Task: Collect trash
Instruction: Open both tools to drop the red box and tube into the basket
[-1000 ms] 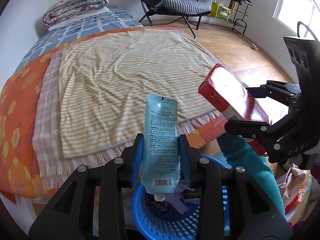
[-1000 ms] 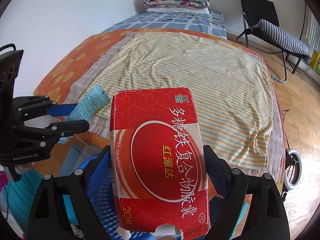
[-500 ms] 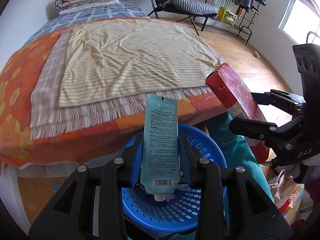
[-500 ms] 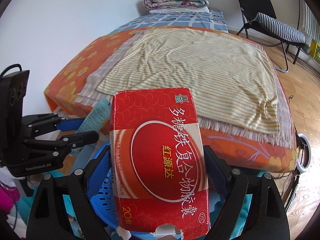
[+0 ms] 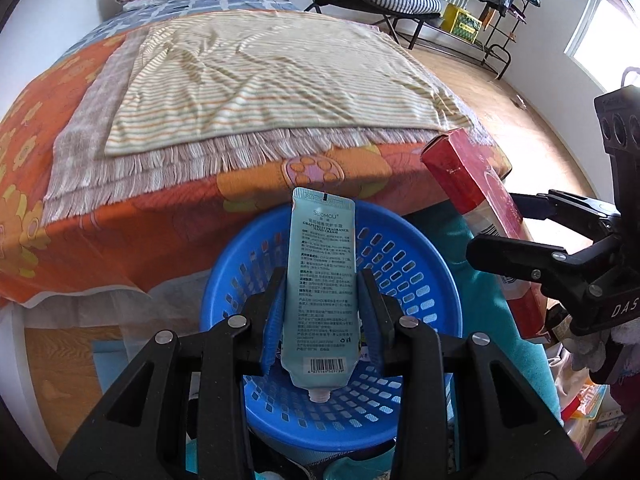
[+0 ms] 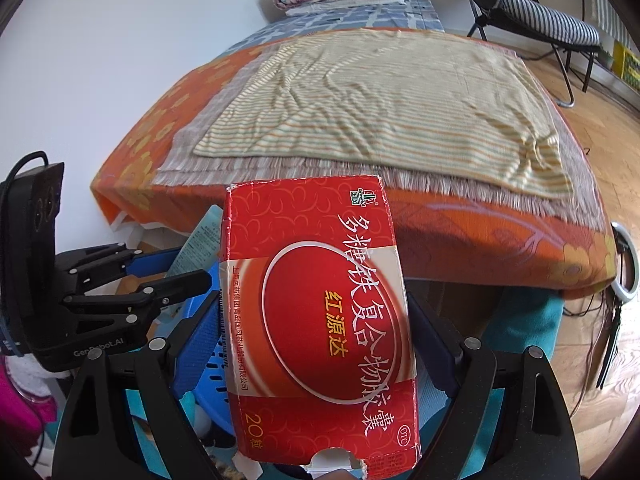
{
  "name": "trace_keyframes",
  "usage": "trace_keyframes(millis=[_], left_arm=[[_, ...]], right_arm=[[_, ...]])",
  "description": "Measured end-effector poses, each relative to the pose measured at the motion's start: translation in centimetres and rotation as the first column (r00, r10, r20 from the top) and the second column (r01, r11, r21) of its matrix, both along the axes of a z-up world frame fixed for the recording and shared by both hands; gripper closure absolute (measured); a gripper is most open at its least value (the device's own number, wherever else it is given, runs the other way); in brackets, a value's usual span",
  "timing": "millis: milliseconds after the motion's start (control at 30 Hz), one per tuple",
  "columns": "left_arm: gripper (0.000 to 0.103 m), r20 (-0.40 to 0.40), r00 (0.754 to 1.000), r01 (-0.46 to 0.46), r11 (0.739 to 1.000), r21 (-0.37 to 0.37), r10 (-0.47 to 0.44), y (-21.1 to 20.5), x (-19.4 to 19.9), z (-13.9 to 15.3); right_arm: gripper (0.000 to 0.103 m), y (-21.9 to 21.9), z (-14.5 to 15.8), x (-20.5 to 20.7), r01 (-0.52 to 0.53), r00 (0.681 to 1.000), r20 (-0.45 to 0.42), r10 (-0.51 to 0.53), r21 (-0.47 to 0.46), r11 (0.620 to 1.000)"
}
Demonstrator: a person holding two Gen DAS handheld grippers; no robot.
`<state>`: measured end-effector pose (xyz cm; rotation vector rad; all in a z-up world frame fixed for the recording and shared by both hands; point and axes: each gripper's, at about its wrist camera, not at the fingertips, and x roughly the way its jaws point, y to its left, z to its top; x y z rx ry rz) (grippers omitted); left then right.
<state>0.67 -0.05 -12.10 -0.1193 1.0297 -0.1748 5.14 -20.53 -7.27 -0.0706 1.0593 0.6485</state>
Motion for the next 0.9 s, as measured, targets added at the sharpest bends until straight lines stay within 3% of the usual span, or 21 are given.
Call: trace_keyframes(millis=[333,767,800,867,900], left_arm=[[0.068,-0.053,0.999,-0.013,1.000,0.003,0.014,0.3,0.0,-2.0],[0.068,-0.070,0.997,-0.039,0.999,0.020,0.041,0.8,0.2,-2.6],[0.066,-0.072,0.997,-0.040,0.999,0.022,0.041,0.8,0.3,-2.6],[0.044,-0.067,0.997,-0.046,0.999,0.029,0.047,0.8,0.2,-2.6],[0.043,-0.058,0.997,-0.050,0.998,0.031,0.052,0.8,0.2,-2.5]], right_arm=[[0.015,-0.1,-2.0,-0.1,0.015,0.998,-0.057,-0.015,-0.001,1.000],[0.014,0.5,-2.6,0.2,0.020,0.996,-0.082,-0.020,0.000,1.000],[0.014,0.4,-2.6,0.2,0.021,0.996,-0.082,-0.021,0.000,1.000],[0.014,0.4,-2.6,0.2,0.023,0.996,-0.081,-0.023,-0.001,1.000],[0.014,0.4,-2.6,0.2,0.024,0.996,-0.081,-0.024,-0.001,1.000]])
